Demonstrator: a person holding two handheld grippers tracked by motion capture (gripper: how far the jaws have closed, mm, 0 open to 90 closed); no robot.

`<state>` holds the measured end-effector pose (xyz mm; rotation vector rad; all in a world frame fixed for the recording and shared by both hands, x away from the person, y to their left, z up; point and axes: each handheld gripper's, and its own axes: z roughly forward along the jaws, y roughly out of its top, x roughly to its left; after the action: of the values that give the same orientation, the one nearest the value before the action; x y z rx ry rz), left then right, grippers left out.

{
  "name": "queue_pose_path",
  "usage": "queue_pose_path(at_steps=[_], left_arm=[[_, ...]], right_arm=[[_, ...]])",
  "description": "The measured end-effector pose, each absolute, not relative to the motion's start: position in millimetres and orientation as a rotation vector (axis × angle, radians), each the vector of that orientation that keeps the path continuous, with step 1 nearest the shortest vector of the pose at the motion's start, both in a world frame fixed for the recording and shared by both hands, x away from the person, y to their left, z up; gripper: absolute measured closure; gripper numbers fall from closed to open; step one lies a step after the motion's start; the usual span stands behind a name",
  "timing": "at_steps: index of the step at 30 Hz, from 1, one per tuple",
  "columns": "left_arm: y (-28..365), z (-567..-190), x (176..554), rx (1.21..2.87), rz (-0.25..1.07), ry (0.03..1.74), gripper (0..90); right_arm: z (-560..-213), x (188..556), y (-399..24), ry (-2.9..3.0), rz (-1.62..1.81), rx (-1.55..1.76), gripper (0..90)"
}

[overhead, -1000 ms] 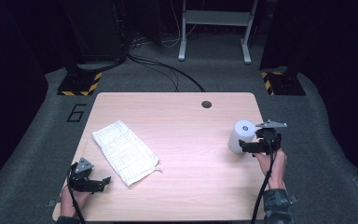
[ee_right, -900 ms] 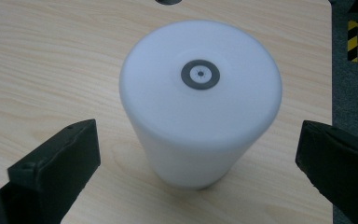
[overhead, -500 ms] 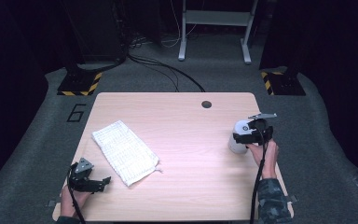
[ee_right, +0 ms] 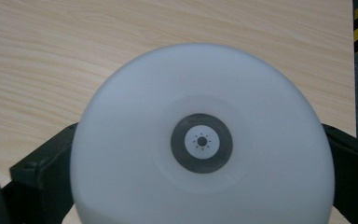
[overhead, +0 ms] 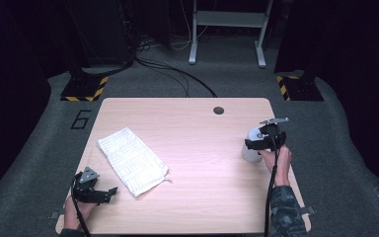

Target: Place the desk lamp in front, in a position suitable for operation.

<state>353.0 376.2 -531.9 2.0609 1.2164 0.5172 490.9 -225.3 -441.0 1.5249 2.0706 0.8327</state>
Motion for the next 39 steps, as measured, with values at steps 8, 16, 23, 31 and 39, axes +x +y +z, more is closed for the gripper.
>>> queue_pose_path(at_steps=[8, 16, 23, 31, 39], left_arm=[[376.1, -532.0, 353.1, 2.060, 0.519, 1.214, 0.7], [376.2, -531.9, 353.1, 2.062, 0.519, 1.213, 0.7], [376.0, -532.0, 353.0, 2.060, 0.517, 1.214, 0.7], [376.0, -532.0, 353.0, 2.061, 0.517, 1.213, 0.7], [376.0, -532.0, 353.0, 2.060, 0.517, 1.214, 0.7]], right_arm=[[-441.4, 490.2, -225.8, 2.079, 0.854, 1.512, 7.7], [-440.3, 489.7, -228.0, 2.059, 0.880, 1.505, 8.3], [-425.7, 475.9, -225.1, 2.035, 0.919, 1.435, 8.3], [-407.4, 464.6, -212.5, 2.081, 0.939, 1.354, 8.3], [-396.5, 455.7, -187.8, 2.139, 0.978, 1.279, 8.3]])
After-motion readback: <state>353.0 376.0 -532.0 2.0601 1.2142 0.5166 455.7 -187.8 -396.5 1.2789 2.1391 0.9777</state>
